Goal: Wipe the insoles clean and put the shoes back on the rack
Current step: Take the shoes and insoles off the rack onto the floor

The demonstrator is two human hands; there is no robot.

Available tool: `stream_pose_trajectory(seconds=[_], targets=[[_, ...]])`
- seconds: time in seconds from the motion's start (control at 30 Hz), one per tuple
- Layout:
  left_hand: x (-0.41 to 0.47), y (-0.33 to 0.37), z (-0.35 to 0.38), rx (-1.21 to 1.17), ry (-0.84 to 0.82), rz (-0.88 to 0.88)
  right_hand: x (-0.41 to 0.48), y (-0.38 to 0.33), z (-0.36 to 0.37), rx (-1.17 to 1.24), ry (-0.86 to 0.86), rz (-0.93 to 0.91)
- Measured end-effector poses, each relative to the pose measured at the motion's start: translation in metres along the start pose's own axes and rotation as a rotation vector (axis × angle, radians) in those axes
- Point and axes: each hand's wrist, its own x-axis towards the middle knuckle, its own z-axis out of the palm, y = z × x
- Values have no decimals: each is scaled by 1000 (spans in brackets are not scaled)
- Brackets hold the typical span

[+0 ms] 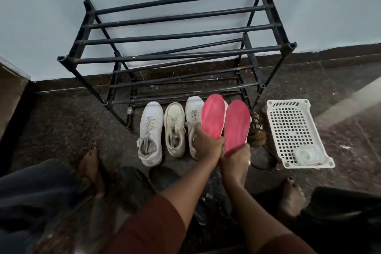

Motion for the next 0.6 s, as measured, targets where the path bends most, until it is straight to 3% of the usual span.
stream_pose_trajectory(seconds=[0.2, 0.4, 0.6], targets=[[-40, -81, 27, 205, -173, -128, -34, 83, -3, -132, -75, 227], [-66, -136, 54, 196, -193, -374, -31, 134, 3, -258, -178, 412], [-57, -160, 79, 253, -204, -500, -32, 167, 14, -258, -246, 532]])
